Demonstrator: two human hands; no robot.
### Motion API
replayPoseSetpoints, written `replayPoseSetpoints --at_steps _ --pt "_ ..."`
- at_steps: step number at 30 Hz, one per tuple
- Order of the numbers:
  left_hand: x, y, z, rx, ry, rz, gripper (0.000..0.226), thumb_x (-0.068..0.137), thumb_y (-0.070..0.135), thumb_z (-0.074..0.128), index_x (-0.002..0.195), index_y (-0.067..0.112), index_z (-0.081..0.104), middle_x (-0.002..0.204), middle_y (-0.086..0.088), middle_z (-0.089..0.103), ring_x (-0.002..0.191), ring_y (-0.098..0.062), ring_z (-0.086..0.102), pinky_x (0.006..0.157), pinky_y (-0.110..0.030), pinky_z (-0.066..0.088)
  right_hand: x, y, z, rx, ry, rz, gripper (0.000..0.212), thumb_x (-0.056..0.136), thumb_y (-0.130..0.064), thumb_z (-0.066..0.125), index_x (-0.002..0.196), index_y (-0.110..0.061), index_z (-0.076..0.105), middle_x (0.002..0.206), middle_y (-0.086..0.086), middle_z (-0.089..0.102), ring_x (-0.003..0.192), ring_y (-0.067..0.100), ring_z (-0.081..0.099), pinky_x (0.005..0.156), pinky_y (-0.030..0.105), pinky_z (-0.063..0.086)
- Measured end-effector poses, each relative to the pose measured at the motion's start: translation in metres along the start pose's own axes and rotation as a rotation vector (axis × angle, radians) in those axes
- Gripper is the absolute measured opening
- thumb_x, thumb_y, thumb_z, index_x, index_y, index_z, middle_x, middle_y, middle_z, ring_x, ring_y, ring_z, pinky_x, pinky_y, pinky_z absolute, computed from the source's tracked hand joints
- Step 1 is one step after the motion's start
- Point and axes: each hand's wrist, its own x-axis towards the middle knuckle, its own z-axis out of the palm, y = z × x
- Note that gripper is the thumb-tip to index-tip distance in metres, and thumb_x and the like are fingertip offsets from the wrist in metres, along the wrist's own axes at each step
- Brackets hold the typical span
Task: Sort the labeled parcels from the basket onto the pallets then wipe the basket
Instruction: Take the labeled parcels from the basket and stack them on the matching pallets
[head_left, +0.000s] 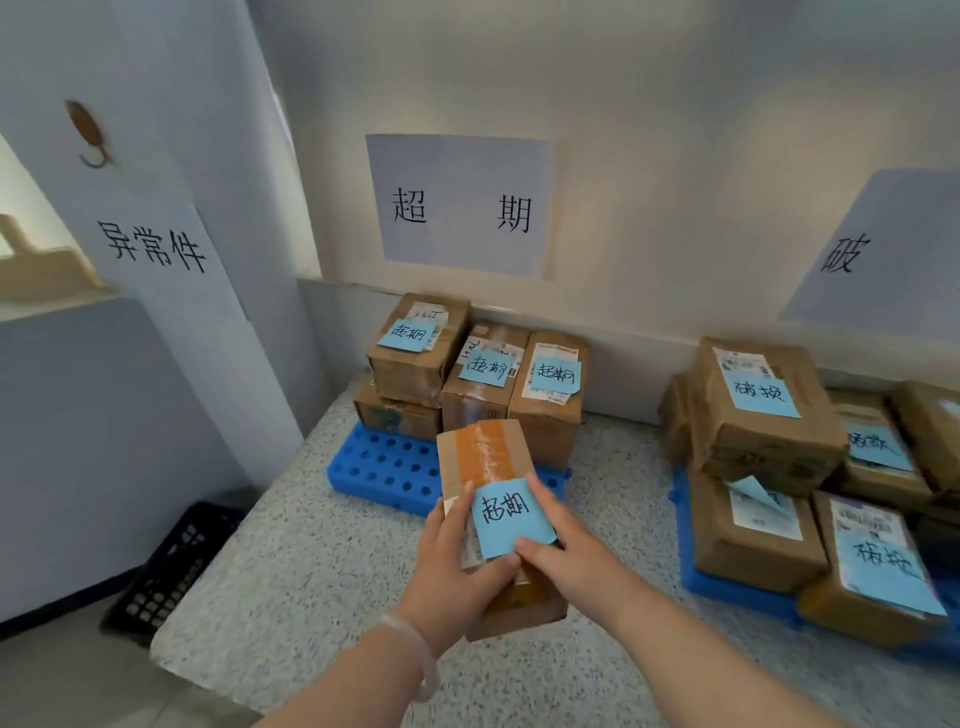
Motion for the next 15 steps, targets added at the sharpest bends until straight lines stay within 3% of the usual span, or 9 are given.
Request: replayPoseSetpoints --at_steps 2,5,10,12,15 --pt "0.01 -0.006 -0.009 0.007 0.0 -0.035 0.083 0.081 0.047 0.072 0.133 0.064 0.01 0.156 0.009 0.012 0.142 -0.017 0.021 0.115 -0.042 0.029 0.016 -0.003 0.004 -0.003 -0.014 0.023 0.069 0.095 -0.036 0.061 0.143 -0.061 0.02 0.139 -0.009 0.042 0.119 0.012 0.051 0.102 0.037 0.047" --pt "0.025 -0.018 -0.027 0.011 -0.001 -0.05 0.086 0.081 0.047 0.073 0.141 0.056 0.012 0.157 0.009 0.011 0.144 -0.016 0.018 0.115 -0.039 0.027 0.037 -0.007 0.018 -0.011 -0.034 0.06 0.069 0.095 -0.04 0.06 0.143 -0.063 0.017 0.137 -0.01 0.043 0.117 0.012 0.051 0.099 0.033 0.047" --pt "0.05 -0.05 -0.06 -0.006 0.006 -0.102 0.086 0.078 0.047 0.076 0.138 0.057 0.015 0.152 0.008 0.019 0.139 -0.016 0.025 0.113 -0.038 0.031 0.076 -0.02 0.049 -0.025 -0.056 0.111 0.067 0.095 -0.036 0.061 0.143 -0.06 0.021 0.132 -0.011 0.041 0.104 0.001 0.051 0.074 0.013 0.043" --pt "0.058 -0.064 -0.073 0.0 0.037 -0.109 0.087 0.078 0.044 0.077 0.137 0.056 0.015 0.15 0.008 0.021 0.138 -0.015 0.026 0.114 -0.039 0.031 0.091 -0.025 0.065 -0.031 -0.065 0.128 0.067 0.095 -0.035 0.062 0.143 -0.06 0.023 0.133 -0.011 0.041 0.105 0.003 0.05 0.071 0.013 0.043" --pt "0.071 -0.082 -0.094 -0.021 0.053 -0.13 0.088 0.078 0.041 0.078 0.138 0.053 0.015 0.149 0.01 0.019 0.137 -0.009 0.023 0.111 -0.029 0.027 0.115 -0.032 0.088 -0.039 -0.064 0.144 0.067 0.094 -0.034 0.064 0.143 -0.06 0.026 0.134 -0.01 0.043 0.106 0.005 0.051 0.072 0.014 0.045"
